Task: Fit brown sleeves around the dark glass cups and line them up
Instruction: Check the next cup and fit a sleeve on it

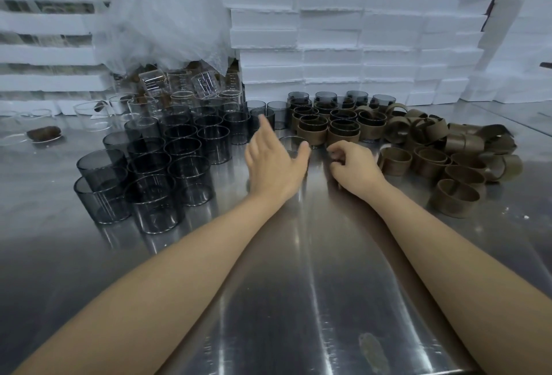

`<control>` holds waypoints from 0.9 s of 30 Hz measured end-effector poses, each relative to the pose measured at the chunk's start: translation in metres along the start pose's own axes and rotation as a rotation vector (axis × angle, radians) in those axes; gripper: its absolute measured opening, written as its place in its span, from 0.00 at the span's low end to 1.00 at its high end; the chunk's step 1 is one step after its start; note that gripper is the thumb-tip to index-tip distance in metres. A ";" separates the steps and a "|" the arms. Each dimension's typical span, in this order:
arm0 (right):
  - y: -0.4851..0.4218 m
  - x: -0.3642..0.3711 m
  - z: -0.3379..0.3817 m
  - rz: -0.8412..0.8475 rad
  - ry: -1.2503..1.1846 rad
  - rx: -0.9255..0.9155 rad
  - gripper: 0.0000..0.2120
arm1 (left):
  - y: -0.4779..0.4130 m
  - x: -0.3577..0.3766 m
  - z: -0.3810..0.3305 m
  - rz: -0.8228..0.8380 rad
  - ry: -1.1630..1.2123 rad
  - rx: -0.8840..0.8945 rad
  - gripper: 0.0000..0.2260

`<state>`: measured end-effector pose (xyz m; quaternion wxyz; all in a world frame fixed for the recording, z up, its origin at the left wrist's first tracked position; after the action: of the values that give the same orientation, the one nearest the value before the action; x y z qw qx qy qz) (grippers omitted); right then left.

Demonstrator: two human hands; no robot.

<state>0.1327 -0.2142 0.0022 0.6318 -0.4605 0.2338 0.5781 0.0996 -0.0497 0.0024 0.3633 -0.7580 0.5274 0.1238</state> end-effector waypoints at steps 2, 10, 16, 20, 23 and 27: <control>0.000 0.003 0.004 0.041 -0.011 -0.025 0.23 | -0.007 0.000 0.010 0.073 -0.019 -0.196 0.36; 0.008 0.016 0.031 0.232 -0.078 -0.251 0.25 | -0.007 0.004 0.005 0.234 0.099 -0.088 0.21; 0.010 0.007 0.032 -0.016 -0.384 -0.222 0.31 | -0.011 0.003 0.002 0.262 0.681 0.001 0.16; 0.010 0.005 0.031 -0.083 -0.420 -0.246 0.33 | -0.017 0.001 0.010 0.274 0.804 -0.145 0.17; 0.009 0.005 0.029 -0.063 -0.460 -0.245 0.33 | -0.018 -0.004 0.013 0.302 0.923 -0.156 0.15; 0.009 0.005 0.028 -0.035 -0.503 -0.245 0.34 | -0.016 -0.009 0.011 0.342 1.019 -0.165 0.19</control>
<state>0.1188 -0.1882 0.0085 0.6195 -0.3795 -0.0098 0.6871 0.1120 -0.0326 0.0067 -0.0241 -0.6513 0.7411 -0.1609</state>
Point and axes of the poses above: each hand's wrist, its own y-axis away from the middle knuckle, its own x-axis out of the palm, z = x × y, the point moved 3 cm from there along -y, towards the middle knuckle, and after that the axes turned 5 degrees about y, right-handed, at the moved point
